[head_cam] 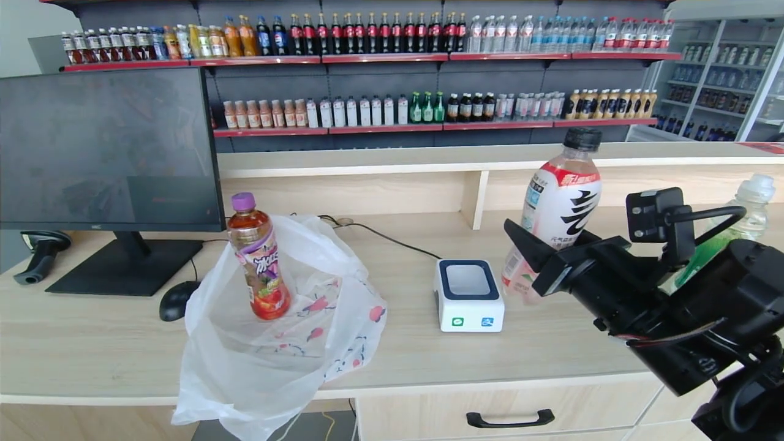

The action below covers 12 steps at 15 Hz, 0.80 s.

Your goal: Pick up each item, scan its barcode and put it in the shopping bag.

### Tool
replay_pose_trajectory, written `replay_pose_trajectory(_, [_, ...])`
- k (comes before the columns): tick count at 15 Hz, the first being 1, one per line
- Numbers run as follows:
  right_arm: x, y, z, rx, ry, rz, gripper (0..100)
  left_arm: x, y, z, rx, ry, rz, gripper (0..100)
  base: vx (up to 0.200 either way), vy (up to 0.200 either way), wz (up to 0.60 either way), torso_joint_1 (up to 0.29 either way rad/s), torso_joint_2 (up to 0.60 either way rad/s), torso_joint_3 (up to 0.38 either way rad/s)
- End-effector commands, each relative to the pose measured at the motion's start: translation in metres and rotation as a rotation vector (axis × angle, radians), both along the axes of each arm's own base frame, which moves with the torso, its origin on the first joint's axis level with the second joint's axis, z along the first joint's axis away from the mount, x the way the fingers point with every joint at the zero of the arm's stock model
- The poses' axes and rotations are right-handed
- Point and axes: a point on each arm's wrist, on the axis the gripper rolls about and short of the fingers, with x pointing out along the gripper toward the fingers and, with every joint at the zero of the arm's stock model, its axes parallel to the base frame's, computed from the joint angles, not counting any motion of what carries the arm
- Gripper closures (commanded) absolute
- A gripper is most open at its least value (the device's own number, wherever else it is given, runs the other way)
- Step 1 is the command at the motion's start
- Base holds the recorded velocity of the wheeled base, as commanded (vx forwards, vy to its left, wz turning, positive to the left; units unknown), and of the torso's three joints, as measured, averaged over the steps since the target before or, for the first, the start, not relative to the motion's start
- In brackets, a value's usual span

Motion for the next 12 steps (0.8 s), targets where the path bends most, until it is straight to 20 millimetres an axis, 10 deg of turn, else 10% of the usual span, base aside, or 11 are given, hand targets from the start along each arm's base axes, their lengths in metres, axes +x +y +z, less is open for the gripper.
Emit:
replay_pose_trajectory(1, [0.003, 0.002, -0.005, -0.014, 0.013, 0.012, 100, 0.0, 0.0, 0.0, 0.0, -0.001, 0.0, 0, 0.0, 0.0, 0.0, 0.0, 0.0, 0.0])
replay_pose_trajectory(12, [0.074, 0.013, -0.009, -0.555, -0.416, 0.137, 100, 0.0, 0.0, 0.0, -0.002, -0.001, 0.0, 0, 0.0, 0.0, 0.0, 0.0, 0.0, 0.0])
